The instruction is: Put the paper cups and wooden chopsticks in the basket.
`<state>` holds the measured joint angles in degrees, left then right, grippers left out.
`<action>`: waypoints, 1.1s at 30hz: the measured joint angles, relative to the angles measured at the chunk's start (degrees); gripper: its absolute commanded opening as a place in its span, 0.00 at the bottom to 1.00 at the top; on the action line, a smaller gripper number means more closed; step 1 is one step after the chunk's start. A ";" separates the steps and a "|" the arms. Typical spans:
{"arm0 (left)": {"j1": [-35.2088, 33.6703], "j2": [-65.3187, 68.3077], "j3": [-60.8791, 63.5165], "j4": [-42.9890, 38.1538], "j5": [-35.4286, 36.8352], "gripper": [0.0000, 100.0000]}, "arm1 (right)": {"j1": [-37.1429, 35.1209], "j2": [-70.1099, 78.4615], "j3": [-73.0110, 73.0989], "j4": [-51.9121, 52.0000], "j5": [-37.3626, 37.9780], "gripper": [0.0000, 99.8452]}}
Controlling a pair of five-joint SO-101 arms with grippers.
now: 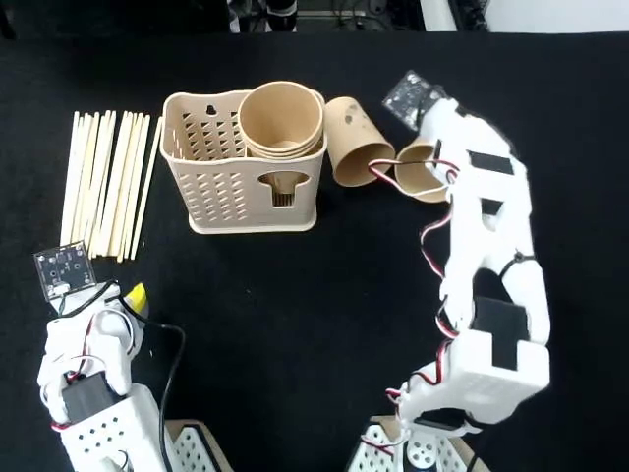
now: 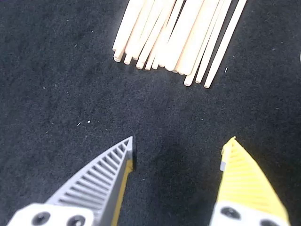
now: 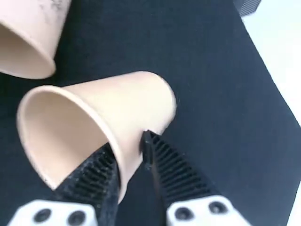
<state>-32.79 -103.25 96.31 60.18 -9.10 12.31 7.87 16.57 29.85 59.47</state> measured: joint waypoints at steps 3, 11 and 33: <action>0.00 0.00 0.00 0.00 0.00 0.30 | 0.97 -3.08 0.09 2.99 -3.87 0.01; 0.00 0.00 0.00 0.00 0.00 0.30 | 1.05 -15.56 -3.96 25.23 -16.26 0.01; 0.00 0.00 0.00 0.00 0.00 0.30 | -27.78 -22.33 -54.42 60.40 -33.76 0.01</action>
<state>-32.79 -103.25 96.31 60.18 -9.10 -15.47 -14.46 -37.85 90.24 25.71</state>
